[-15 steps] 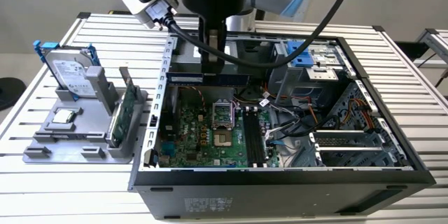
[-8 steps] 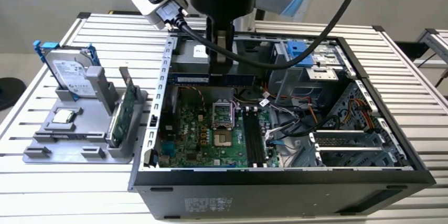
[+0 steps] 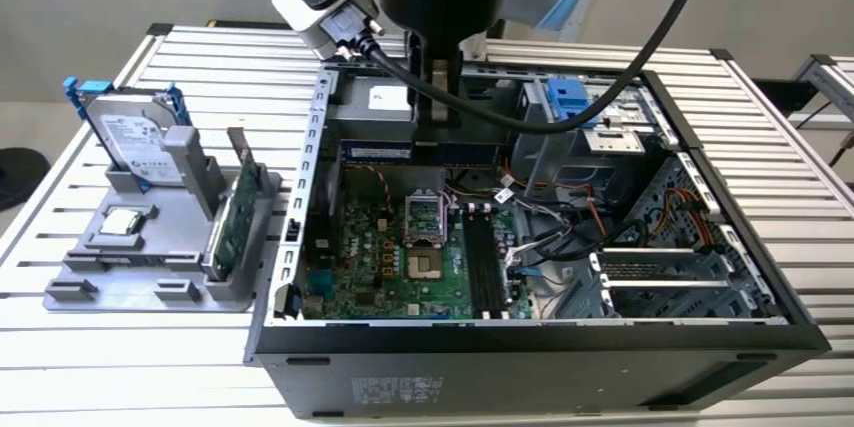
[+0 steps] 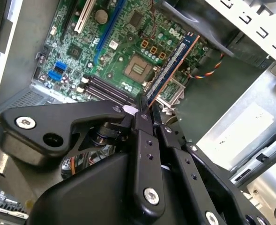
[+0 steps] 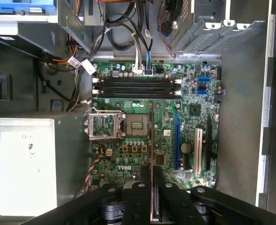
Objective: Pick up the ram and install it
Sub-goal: 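Pick up the ram and move it above insertion slot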
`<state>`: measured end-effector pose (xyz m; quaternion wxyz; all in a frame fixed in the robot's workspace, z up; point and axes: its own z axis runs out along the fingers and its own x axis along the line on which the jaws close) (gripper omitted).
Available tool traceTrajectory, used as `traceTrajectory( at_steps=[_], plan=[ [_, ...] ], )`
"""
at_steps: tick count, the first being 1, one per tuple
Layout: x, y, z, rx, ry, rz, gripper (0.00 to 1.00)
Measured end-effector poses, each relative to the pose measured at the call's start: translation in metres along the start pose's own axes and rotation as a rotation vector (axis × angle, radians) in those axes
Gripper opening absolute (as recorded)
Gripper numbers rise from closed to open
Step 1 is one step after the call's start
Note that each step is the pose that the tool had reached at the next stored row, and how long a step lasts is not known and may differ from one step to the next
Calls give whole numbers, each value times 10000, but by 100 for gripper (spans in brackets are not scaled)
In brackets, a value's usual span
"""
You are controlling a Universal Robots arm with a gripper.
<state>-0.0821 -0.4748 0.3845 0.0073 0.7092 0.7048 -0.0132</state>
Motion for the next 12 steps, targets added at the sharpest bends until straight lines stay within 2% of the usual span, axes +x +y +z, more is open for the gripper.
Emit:
traceTrajectory(
  at_steps=[12],
  plan=[
    [5,156,17,0,-10,0,0]
  ],
)
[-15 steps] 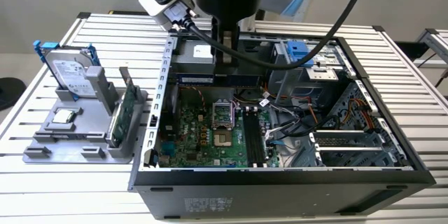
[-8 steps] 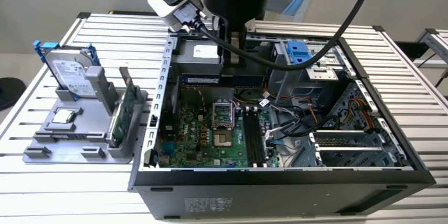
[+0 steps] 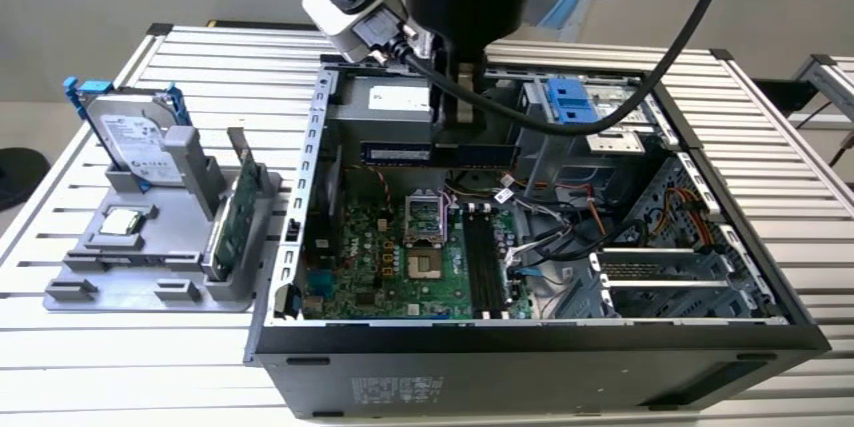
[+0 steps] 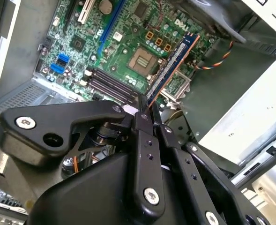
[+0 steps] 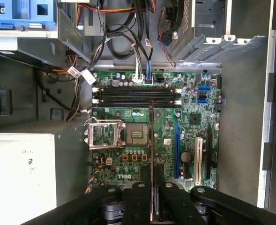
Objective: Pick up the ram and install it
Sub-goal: 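Pick up the ram and move it above insertion slot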
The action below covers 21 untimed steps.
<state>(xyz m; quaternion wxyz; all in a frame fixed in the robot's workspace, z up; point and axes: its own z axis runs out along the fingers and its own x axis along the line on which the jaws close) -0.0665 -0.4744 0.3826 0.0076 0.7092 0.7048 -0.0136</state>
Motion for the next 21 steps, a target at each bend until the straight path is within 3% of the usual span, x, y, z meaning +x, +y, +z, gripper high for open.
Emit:
traceTrajectory(
  at_steps=[21],
  plan=[
    [9,269,30,0,-13,0,0]
  ],
)
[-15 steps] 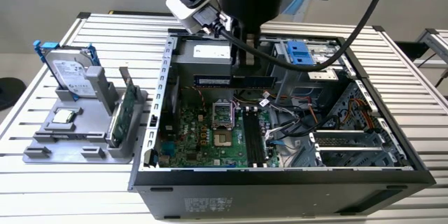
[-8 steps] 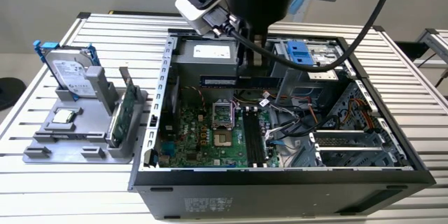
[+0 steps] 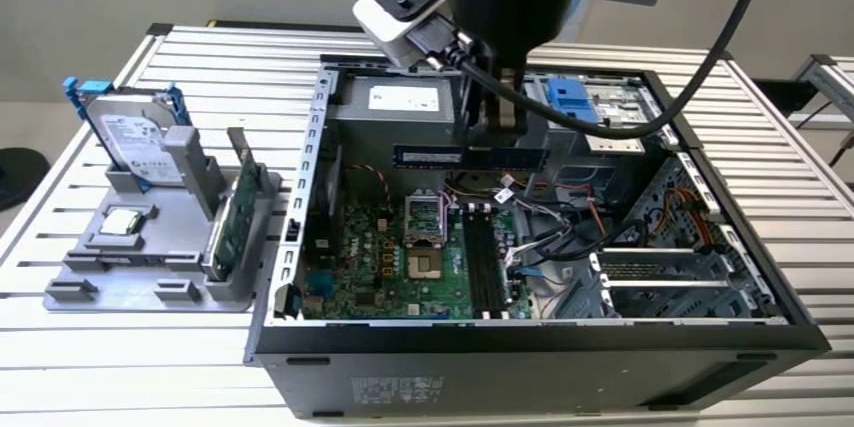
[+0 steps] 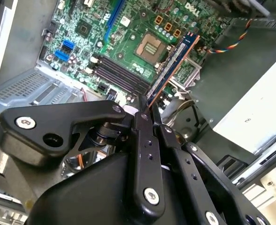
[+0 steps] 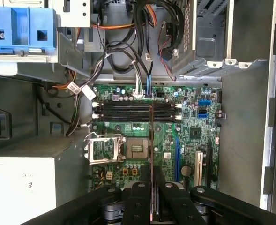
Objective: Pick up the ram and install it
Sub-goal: 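Pick up the ram and move it above insertion slot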
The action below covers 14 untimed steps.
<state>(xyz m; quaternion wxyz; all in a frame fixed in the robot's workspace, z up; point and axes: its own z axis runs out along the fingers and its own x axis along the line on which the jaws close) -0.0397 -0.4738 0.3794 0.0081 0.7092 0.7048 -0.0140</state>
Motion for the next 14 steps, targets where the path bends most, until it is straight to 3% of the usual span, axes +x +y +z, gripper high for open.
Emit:
traceTrajectory(
  at_steps=[14],
  plan=[
    [6,183,22,1,-13,-1,0]
  ],
)
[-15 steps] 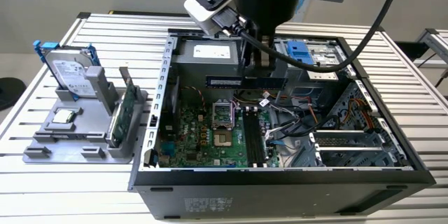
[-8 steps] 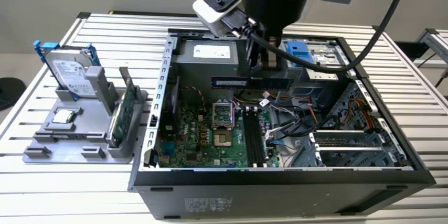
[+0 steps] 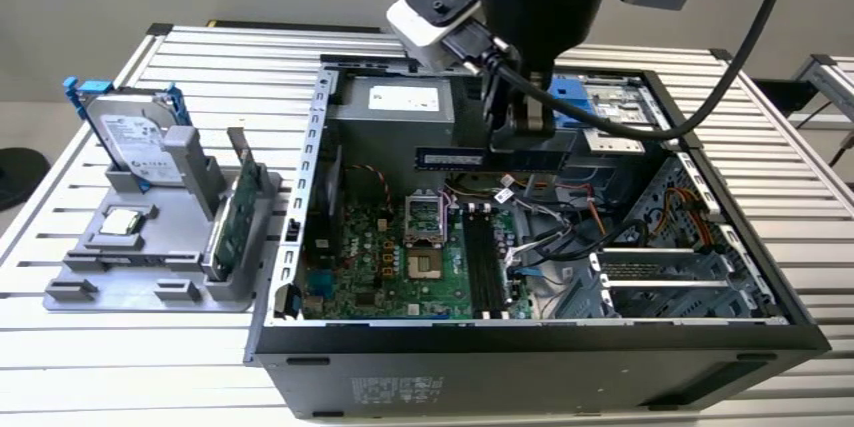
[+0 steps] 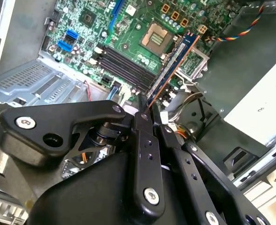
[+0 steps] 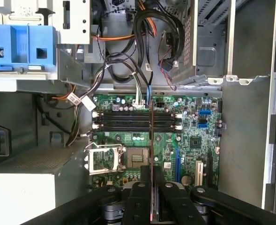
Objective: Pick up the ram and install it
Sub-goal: 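Pick up the ram and move it above insertion slot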
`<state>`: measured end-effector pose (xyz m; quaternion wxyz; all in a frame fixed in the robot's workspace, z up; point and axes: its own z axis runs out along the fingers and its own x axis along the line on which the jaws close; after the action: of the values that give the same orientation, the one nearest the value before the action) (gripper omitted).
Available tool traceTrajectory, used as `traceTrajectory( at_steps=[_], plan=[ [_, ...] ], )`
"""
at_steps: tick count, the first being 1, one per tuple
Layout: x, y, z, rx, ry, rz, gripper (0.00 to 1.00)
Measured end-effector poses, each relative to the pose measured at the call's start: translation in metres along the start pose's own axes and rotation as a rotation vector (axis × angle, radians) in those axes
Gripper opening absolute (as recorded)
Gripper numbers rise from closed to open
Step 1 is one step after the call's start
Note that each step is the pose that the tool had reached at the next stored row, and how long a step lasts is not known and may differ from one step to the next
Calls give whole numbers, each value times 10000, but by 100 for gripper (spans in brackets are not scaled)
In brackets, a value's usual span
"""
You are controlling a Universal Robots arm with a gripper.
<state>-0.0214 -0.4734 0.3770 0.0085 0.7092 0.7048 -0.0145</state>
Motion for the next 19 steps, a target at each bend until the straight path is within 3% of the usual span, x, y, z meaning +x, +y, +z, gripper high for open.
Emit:
traceTrajectory(
  at_steps=[19],
  plan=[
    [8,250,32,0,-22,0,0]
  ],
)
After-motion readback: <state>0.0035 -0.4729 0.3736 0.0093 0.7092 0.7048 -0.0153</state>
